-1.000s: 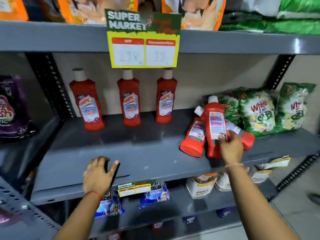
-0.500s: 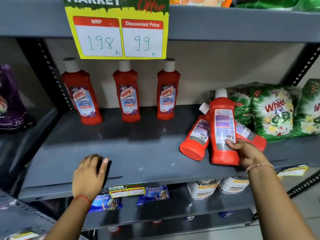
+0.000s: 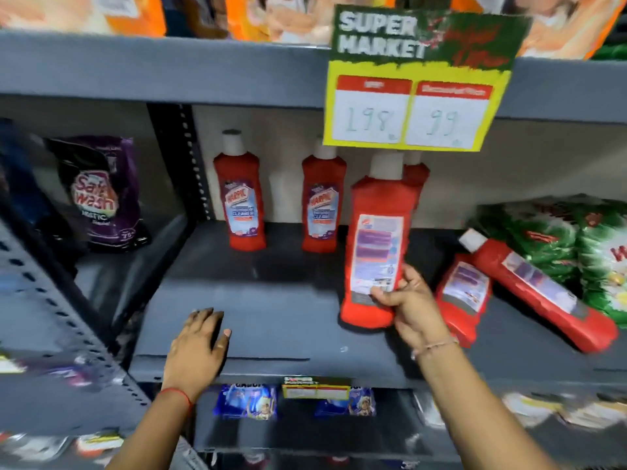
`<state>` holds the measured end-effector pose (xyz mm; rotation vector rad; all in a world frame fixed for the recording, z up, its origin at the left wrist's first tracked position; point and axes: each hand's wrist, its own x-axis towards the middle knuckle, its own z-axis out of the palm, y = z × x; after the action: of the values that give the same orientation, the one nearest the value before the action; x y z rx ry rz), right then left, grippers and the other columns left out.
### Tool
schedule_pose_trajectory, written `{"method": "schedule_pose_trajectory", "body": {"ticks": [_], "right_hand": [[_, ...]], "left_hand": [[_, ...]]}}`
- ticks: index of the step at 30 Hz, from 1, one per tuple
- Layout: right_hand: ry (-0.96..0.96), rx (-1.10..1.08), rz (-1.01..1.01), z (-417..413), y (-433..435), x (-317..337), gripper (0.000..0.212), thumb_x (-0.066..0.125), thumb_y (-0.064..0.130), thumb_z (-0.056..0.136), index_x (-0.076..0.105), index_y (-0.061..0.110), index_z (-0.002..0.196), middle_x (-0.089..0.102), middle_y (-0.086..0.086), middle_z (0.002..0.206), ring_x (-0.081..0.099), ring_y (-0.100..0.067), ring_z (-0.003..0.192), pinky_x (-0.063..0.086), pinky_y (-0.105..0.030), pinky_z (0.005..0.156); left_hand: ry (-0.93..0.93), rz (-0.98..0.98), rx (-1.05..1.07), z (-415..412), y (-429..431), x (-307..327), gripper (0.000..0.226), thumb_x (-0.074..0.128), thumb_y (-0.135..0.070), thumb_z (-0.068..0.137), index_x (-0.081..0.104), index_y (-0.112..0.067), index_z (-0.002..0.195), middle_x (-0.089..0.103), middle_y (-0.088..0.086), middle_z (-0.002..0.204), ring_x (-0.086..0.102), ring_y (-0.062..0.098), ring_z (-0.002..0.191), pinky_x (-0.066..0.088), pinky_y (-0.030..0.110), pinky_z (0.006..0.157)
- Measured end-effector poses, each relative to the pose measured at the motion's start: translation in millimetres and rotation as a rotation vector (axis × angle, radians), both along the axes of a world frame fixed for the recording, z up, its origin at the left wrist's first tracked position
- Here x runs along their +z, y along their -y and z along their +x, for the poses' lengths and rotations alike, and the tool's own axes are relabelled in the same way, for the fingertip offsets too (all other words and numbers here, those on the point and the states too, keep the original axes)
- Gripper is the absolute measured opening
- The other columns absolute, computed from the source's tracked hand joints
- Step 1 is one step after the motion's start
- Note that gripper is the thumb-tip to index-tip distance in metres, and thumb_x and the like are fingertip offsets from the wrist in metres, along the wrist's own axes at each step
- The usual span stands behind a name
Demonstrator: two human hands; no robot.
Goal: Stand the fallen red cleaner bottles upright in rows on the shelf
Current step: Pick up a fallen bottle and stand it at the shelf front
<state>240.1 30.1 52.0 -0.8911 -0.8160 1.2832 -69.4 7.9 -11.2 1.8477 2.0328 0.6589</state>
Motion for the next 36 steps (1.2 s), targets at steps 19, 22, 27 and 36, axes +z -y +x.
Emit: {"method": "schedule_pose_trajectory", "body": {"ticks": [19,22,27,36], "right_hand": [[0.127,0.111,-0.012,-190,-97,-48,0.051,0.076,-0.010,0.056,0.054,0.024,0.088,0.068,0.006,0.086,0.066,-0.010,0.078,0.050,-0.041,0.083],[0.145,0.158,-0.021,-189,-94,-47,0.070,0.091,0.023,0.032,0.055,0.027,0.092,0.072,0.012,0.085,0.067,-0.008,0.082,0.056,-0.035,0.083],[0.405,0.018,0.012,-193,-80,-56,0.067,0.084,0.016,0.051,0.049,0.032,0.105,0.059,-0.002,0.113,0.053,-0.027,0.111,0.042,-0.050,0.101],[0.976,-0.502,-0.214,-251,-59,-43,0.117,0.080,0.056,0.042,0.029,0.005,0.134,0.044,-0.023,0.123,0.040,-0.040,0.115,0.034,-0.049,0.097]], "left_hand": [[-0.137,-0.016,-0.024,-59,-24,-9,0.088,-0.003,-0.053,0.067,0.025,-0.016,0.141,0.023,0.002,0.154,0.011,0.019,0.145,0.010,0.033,0.121],[-0.149,-0.022,-0.024,-59,-24,-8,0.088,-0.004,-0.053,0.066,0.023,-0.016,0.141,0.022,0.001,0.155,0.010,0.018,0.145,0.009,0.032,0.120],[-0.150,-0.029,-0.017,-57,-23,-6,0.090,-0.006,-0.053,0.064,0.021,-0.018,0.142,0.019,0.000,0.156,0.008,0.017,0.146,0.007,0.031,0.120],[-0.161,-0.050,-0.006,-56,-21,-2,0.092,-0.010,-0.053,0.062,0.015,-0.019,0.143,0.014,-0.001,0.157,0.003,0.016,0.146,0.005,0.030,0.120]]}}
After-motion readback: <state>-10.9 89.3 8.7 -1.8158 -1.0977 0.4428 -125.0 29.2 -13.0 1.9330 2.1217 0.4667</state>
